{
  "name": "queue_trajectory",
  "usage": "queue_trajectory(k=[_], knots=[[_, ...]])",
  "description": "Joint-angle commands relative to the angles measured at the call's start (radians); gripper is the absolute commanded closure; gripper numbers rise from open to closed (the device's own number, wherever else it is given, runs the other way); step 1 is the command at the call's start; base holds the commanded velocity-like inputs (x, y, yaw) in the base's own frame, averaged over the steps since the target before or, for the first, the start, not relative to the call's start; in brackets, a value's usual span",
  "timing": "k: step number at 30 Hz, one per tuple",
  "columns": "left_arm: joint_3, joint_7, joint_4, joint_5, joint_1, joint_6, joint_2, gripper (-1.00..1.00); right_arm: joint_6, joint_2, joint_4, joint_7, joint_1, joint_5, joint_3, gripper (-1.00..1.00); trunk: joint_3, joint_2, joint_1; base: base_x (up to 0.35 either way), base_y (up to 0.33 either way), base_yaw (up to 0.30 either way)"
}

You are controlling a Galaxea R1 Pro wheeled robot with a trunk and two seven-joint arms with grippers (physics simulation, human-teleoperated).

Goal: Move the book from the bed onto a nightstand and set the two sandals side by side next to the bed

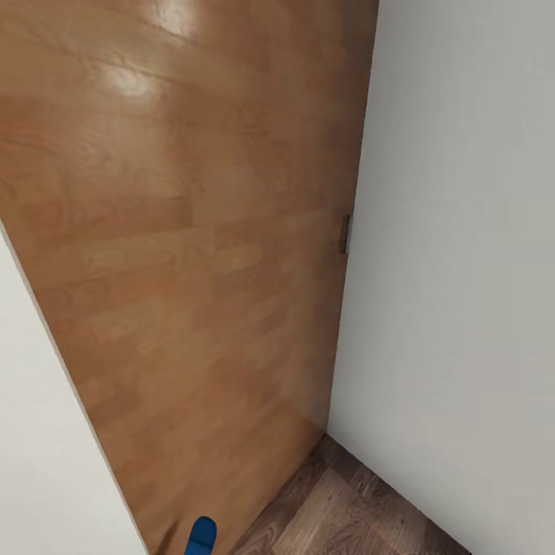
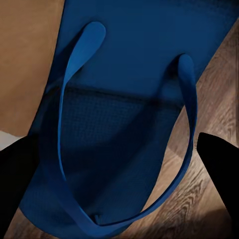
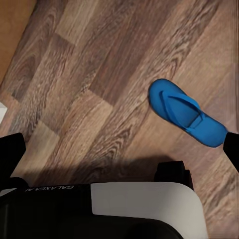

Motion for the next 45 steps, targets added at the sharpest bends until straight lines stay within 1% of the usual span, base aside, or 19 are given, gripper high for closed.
queue_trajectory(k=[1,9,45], knots=[[0.009,-0.003,0.000,-0.010,-0.001,-0.004,0.000,1.00,0.010,0.000,0.000,0.006,-0.001,-0.010,-0.005,-1.00,-0.001,-0.001,0.000,0.029,0.023,-0.254],[0.009,-0.003,0.000,-0.010,0.000,-0.004,0.000,1.00,0.010,0.000,0.000,0.005,-0.001,-0.010,-0.005,-1.00,-0.001,-0.001,0.000,0.099,0.081,-0.254],[0.007,-0.003,0.000,-0.010,-0.001,-0.004,0.000,1.00,0.010,0.000,0.000,0.006,-0.001,-0.010,-0.006,-1.00,-0.001,-0.001,0.000,0.001,0.001,-0.255]])
